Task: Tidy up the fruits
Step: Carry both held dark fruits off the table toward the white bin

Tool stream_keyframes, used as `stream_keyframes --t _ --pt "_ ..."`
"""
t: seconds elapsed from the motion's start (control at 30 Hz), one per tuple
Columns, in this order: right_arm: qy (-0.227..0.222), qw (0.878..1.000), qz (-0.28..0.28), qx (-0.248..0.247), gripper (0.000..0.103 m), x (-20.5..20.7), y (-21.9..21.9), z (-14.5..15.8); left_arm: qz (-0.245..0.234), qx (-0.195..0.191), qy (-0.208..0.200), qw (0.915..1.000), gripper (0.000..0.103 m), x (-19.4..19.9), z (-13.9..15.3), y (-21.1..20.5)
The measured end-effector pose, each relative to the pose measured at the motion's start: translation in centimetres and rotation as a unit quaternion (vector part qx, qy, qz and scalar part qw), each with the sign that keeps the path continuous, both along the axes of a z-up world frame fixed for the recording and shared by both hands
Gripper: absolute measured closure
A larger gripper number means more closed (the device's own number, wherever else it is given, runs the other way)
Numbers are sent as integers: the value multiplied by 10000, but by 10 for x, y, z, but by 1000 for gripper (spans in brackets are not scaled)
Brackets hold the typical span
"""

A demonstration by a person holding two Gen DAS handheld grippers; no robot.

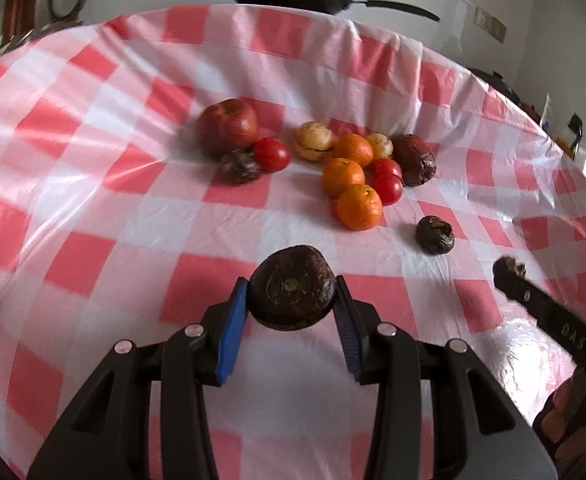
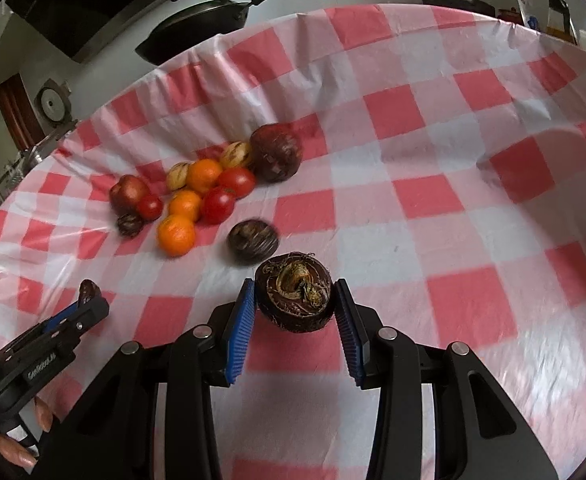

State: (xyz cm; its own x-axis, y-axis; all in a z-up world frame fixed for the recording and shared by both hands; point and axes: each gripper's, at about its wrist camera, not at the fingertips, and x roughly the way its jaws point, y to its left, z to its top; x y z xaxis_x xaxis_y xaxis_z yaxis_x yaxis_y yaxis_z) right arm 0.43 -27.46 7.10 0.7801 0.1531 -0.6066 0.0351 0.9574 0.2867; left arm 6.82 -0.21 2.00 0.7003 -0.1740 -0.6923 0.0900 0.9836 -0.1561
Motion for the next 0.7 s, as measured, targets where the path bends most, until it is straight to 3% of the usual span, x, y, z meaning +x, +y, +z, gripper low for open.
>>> stream_keyframes --t 0.17,0.3,0.5,0.7 --pt "-199 9995 233 29 63 -39 20 3 288 -345 -107 9989 61 -37 3 27" --pt "-239 9990 378 79 63 -63 31 1 475 -366 -279 9978 61 -63 6 44" --pt "-318 9976 598 170 63 -92 42 1 514 -660 -554 9950 61 -103 12 68" --pt "-265 9962 772 305 63 -113 49 -1 638 -716 -515 9941 61 -128 13 84"
